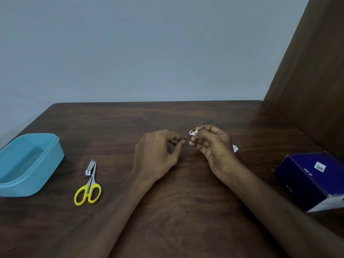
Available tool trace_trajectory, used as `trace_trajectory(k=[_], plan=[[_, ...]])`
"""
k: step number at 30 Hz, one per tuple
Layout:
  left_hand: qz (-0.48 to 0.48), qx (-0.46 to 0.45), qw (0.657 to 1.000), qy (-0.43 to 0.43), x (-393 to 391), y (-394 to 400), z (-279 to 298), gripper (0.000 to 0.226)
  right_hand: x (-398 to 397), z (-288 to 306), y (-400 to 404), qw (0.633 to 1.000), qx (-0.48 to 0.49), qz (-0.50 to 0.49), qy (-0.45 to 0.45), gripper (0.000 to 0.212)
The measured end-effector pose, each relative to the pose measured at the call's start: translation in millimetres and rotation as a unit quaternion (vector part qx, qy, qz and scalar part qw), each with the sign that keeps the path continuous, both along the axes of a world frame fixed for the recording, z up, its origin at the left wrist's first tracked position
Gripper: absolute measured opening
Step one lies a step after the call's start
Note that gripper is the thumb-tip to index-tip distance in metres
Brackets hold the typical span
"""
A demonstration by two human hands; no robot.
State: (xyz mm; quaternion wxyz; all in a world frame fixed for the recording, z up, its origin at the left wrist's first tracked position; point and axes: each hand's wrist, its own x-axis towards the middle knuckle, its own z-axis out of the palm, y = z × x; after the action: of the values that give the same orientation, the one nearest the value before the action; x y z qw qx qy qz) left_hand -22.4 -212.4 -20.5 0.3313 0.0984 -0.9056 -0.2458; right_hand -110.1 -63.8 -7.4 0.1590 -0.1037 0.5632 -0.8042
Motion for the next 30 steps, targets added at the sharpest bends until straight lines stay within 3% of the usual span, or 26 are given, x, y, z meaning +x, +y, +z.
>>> trace_trajectory(k=[4,11,16,20,26,30], plan=[[0.011,0.016,1.000,0.004,-0.7,-1.6,0.2,0.011,0.4,-2.5,-0.6,1.000,0.006,-0.014,0.005,0.017],[0.009,0.030,0.999,0.007,-2.5,-2.1,0.0,0.012,-5.7,-0.4,5.0,0.998,0.022,-0.063,0.018,0.023],[0.020,0.053,0.998,0.005,-2.5,-2.5,-0.3,0.012,-3.5,-4.4,2.6,0.996,0.069,-0.033,0.038,0.027],[0.022,0.067,0.997,0.004,-2.9,-2.3,-0.6,0.009,-10.9,1.1,7.6,0.995,0.023,-0.090,0.031,0.029],[0.016,0.068,0.998,-0.002,-2.8,-3.1,-1.1,0.010,-4.0,-4.0,3.6,0.991,0.117,-0.013,0.058,0.033],[0.017,0.076,0.997,0.003,-3.6,-3.1,-1.1,0.008,-11.7,2.3,8.3,0.994,0.061,-0.079,0.049,0.034]])
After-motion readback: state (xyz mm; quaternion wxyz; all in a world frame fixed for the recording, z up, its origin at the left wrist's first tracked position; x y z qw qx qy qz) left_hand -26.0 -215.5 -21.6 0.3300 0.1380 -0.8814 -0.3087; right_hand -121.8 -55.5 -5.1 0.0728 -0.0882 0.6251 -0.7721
